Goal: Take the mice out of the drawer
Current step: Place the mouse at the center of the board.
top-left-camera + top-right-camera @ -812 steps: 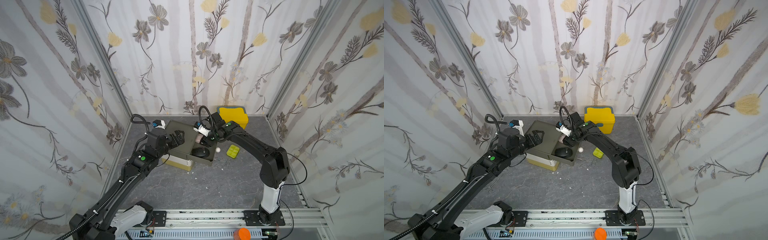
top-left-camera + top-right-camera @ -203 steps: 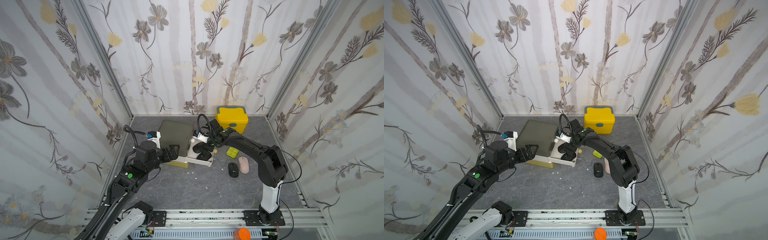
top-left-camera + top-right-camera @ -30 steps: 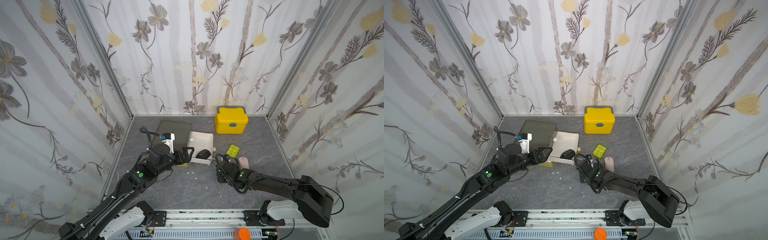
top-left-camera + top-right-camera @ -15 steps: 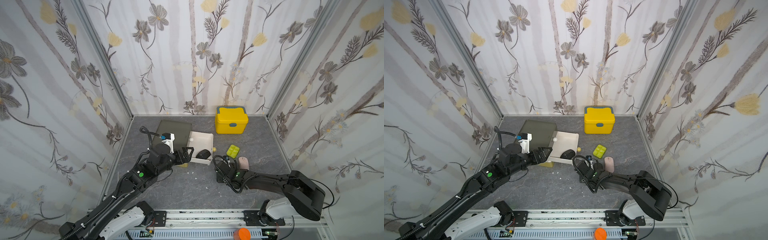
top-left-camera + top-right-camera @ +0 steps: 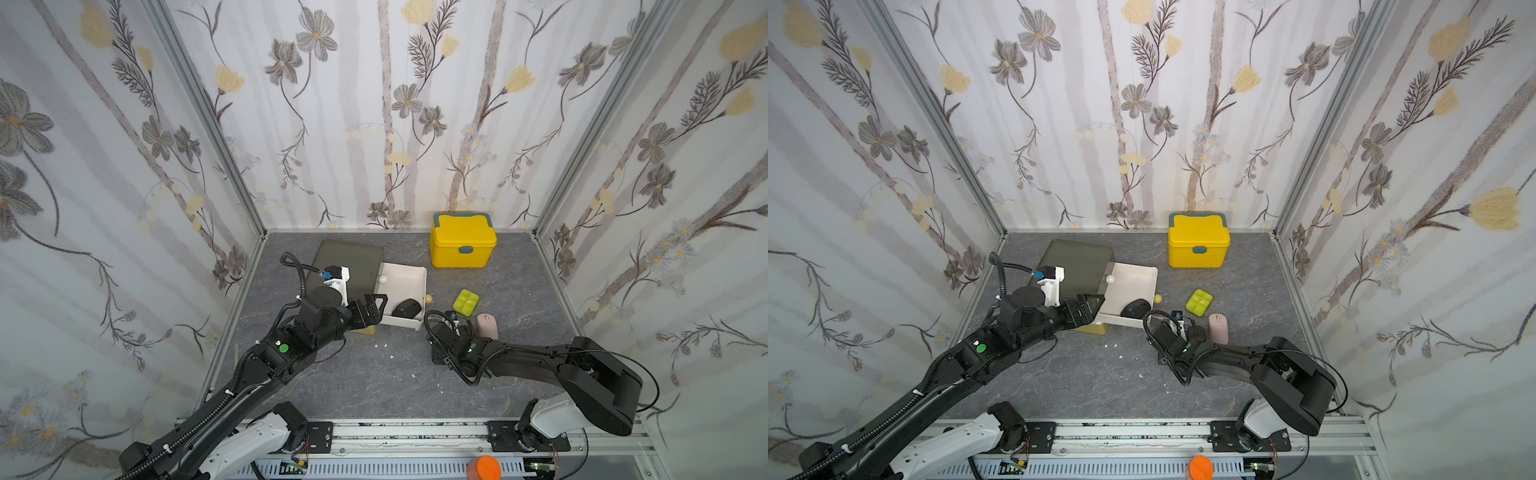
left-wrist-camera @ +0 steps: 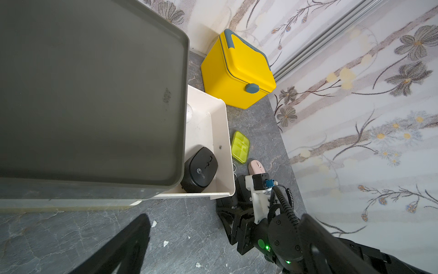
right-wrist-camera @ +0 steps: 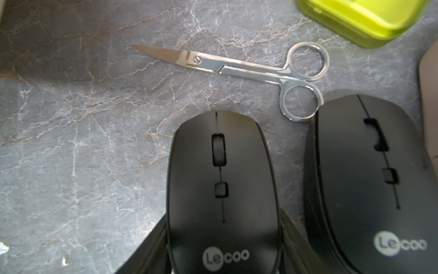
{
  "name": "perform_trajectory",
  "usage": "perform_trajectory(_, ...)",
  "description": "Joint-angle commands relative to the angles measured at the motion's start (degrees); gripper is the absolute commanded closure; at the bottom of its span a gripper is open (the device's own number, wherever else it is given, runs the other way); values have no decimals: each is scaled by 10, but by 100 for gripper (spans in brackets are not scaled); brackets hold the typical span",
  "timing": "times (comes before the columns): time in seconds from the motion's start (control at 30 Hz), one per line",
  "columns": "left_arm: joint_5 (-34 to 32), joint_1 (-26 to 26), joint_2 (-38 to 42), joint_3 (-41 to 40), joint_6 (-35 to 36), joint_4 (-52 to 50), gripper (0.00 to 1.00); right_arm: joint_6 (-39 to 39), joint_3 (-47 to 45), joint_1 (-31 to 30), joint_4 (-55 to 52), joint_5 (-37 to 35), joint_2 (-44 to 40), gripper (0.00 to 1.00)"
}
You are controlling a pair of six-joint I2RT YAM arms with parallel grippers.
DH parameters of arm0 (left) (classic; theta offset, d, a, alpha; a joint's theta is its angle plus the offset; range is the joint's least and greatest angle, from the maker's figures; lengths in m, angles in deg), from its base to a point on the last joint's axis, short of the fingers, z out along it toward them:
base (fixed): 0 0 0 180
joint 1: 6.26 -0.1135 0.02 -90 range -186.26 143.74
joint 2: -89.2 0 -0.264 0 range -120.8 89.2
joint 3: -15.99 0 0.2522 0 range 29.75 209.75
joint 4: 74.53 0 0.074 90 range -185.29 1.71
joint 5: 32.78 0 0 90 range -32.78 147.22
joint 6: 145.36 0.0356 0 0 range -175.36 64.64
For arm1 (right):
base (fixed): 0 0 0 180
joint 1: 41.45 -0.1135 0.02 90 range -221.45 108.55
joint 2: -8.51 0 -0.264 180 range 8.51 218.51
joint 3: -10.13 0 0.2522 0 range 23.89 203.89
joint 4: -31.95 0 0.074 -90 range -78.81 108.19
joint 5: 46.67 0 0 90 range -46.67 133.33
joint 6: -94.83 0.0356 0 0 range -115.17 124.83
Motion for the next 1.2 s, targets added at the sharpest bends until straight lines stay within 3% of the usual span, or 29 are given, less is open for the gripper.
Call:
perform_trajectory(0.0,-6,0,-1,6,8,4,0,9,9,0,-5,-7,3,41)
perform_trajectory(0.53,-6,0,-1,15,17,3,0,9,17,0,-22,-15,-22,32)
perform_trajectory(0.8,-13,-1,1,29,22,-6,0,-6,20,3,-71,-46,-115,28)
perform_trajectory(1.0,-41,-1,11,29,-4,-22,0,-118,66,47,-105,-3,-171,24)
perform_trajectory(1.17,-74,-3,30,21,-25,-47,0,-294,156,80,-105,152,-156,23)
